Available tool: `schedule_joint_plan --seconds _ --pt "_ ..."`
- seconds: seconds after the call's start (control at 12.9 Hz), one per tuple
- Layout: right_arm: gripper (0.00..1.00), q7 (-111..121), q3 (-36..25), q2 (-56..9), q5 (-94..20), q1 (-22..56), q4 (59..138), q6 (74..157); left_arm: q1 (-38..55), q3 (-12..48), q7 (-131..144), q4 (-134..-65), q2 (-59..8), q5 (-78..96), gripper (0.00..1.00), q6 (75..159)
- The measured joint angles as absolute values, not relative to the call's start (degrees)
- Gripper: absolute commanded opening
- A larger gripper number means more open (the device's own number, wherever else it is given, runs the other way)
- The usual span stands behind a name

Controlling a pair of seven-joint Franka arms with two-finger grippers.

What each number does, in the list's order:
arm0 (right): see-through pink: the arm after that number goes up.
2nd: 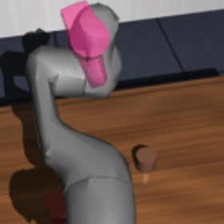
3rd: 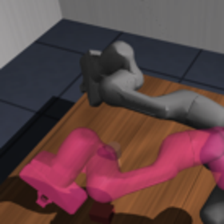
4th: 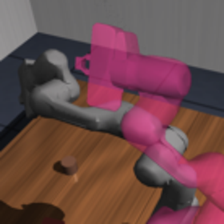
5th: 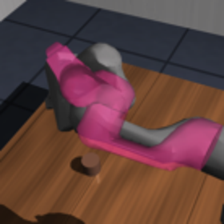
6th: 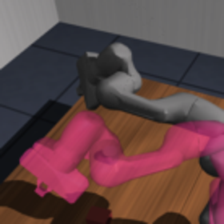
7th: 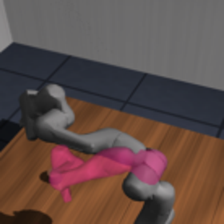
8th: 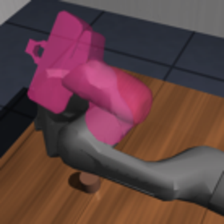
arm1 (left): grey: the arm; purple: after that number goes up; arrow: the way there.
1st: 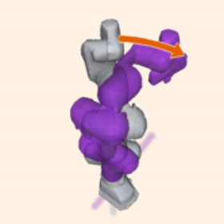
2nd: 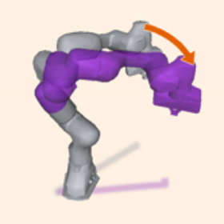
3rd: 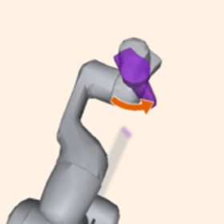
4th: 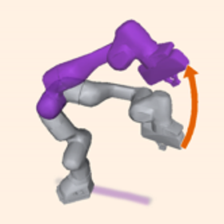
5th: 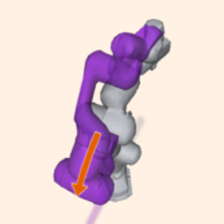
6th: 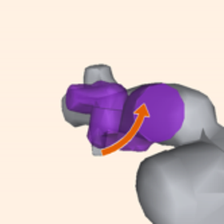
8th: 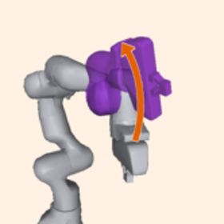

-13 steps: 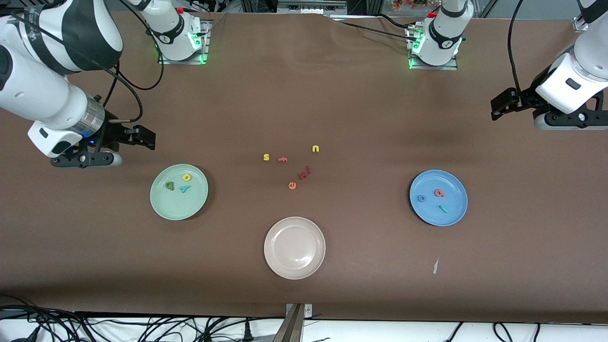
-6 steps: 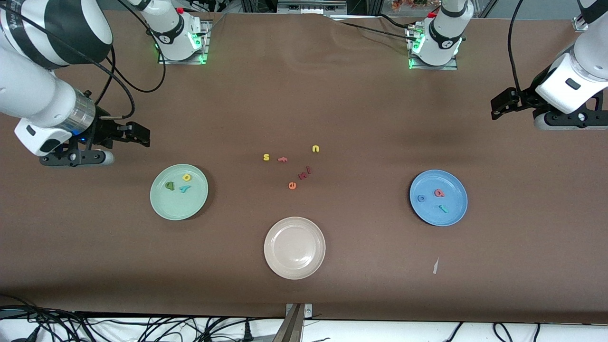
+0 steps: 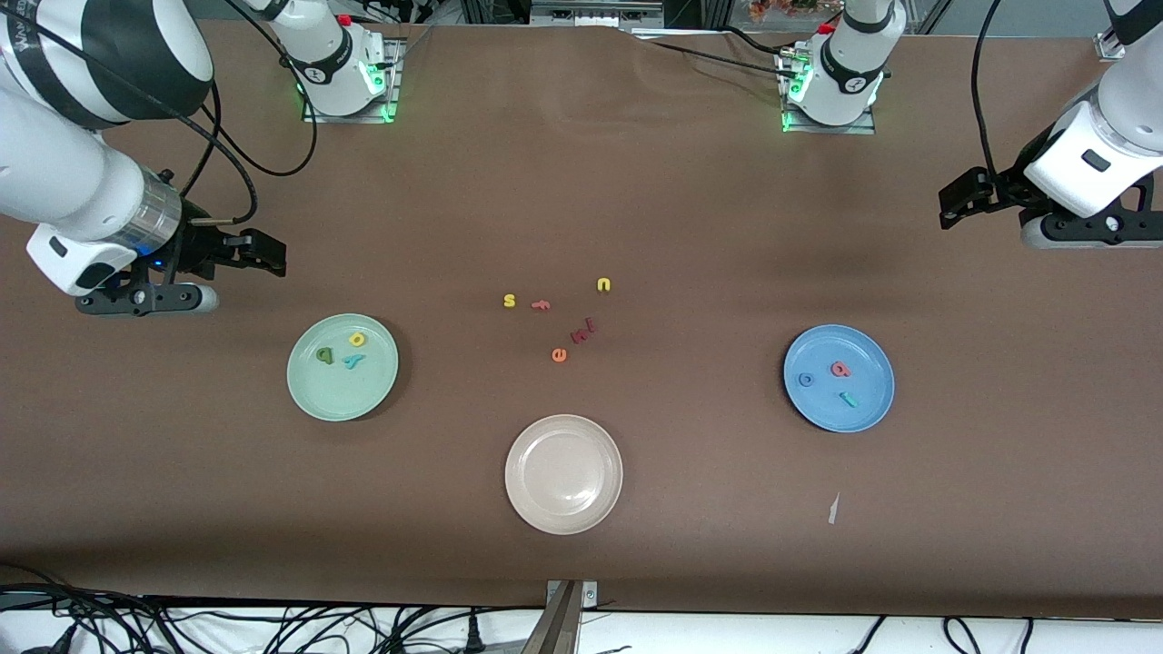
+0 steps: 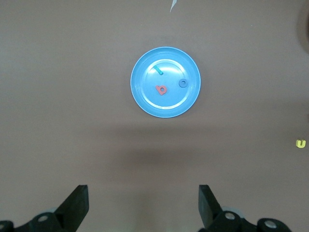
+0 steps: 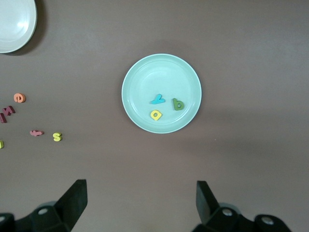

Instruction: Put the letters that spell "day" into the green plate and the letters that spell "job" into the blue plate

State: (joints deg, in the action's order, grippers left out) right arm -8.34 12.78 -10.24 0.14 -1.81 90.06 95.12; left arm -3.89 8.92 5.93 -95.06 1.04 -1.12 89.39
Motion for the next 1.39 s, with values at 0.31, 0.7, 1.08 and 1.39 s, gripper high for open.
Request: schedule_joint_plan --seconds 0.31,0.7,1.08,1.39 --pt "1.0 -8.3 12.8 -10.2 0.1 -1.8 90.1 95.1 -3.9 8.9 5.9 -95.1 1.0 -1.1 1.0 89.4" --pt "1.0 -8.4 12.8 -10.2 0.1 -1.8 90.0 95.1 -3.9 8.9 5.8 -95.1 1.0 -1.1 1.0 89.4" --pt "1.0 -8.4 12.8 -10.1 0.6 -1.7 87.9 94.0 -3.9 8.9 5.7 -95.1 1.0 -1.1 1.0 89.4" --pt "1.0 -8.4 12.8 -10.1 0.8 -1.6 87.8 93.9 -3.9 8.9 5.7 -95.1 1.0 -1.1 1.0 89.4"
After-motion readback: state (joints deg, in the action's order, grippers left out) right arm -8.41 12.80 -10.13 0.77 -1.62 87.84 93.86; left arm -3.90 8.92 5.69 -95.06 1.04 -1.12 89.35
